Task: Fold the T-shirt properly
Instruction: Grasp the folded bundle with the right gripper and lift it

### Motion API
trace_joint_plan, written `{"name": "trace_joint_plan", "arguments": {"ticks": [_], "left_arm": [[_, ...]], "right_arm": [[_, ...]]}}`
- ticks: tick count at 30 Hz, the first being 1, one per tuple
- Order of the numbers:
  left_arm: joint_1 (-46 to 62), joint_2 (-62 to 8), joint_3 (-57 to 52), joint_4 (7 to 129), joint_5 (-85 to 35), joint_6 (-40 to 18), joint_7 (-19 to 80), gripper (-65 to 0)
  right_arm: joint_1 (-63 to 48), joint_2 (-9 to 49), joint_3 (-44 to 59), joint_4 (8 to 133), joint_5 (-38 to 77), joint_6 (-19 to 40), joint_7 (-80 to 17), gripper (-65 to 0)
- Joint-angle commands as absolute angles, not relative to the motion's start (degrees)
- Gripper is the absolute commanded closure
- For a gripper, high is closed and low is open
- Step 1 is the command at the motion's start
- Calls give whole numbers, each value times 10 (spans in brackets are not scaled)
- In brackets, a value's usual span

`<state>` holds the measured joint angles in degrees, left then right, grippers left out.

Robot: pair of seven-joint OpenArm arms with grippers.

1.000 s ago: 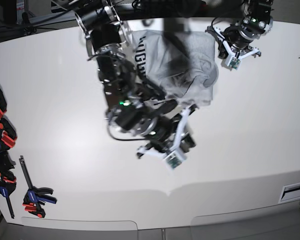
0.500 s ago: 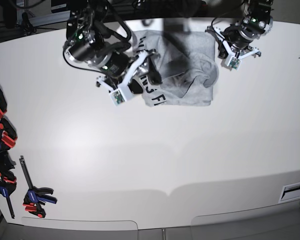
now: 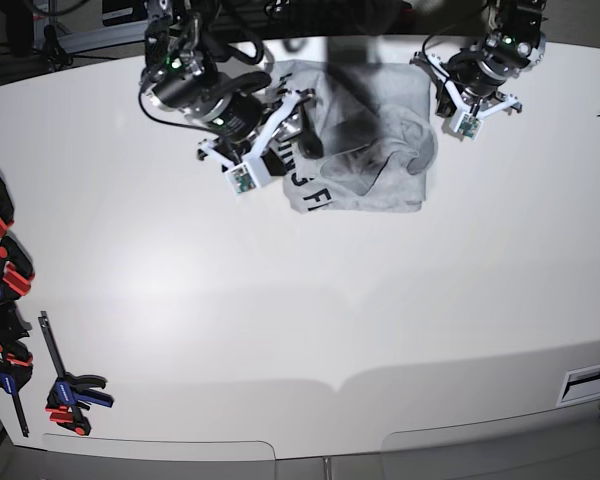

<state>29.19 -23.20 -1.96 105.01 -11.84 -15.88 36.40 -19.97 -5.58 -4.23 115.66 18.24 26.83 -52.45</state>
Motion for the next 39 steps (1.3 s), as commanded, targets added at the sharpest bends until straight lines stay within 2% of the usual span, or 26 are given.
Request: {"name": "trace_joint_plan", "arguments": {"ticks": [1,11,14,16,20,21,26,28,35,39], "left_arm": [[294,-237,-22,1058,-121,-159,359,0],[294,-237,-22,1058,-121,-159,360,0],[294,-237,-22,1058,-121,-159,359,0],[294,-237,-22,1058,-121,-159,360,0],[294,-237,-22,1058,-121,-159,360,0],[294,-237,-22,1058,-121,-159,360,0],[293,-237,-27,1058,-67,-157,360,0],[293,-237,-41,1058,-60,-130,359,0],[293,-237,-126,1059,-66,-115,354,0],[293,-237,-177,1059,-112,-116,351,0]], "right_arm": [[-192,-58,-49,1156,190,272,-509,-336],[-163,-62,-103,1074,180,272,-510,-335],[-160,-62,-110,1074,180,272,-510,-311],[-160,-62,-116,1074,182,272,-510,-231],[-160,-62,-136,1074,182,272,-514,-20],[-160,-62,-143,1074,182,272,-516,0],[-160,-62,-194,1074,182,273,-531,0],[-160,-62,-220,1074,182,273,-532,0],[-160,-62,-313,1074,183,288,-554,0],[-160,-62,-353,1074,191,297,-576,0]]}}
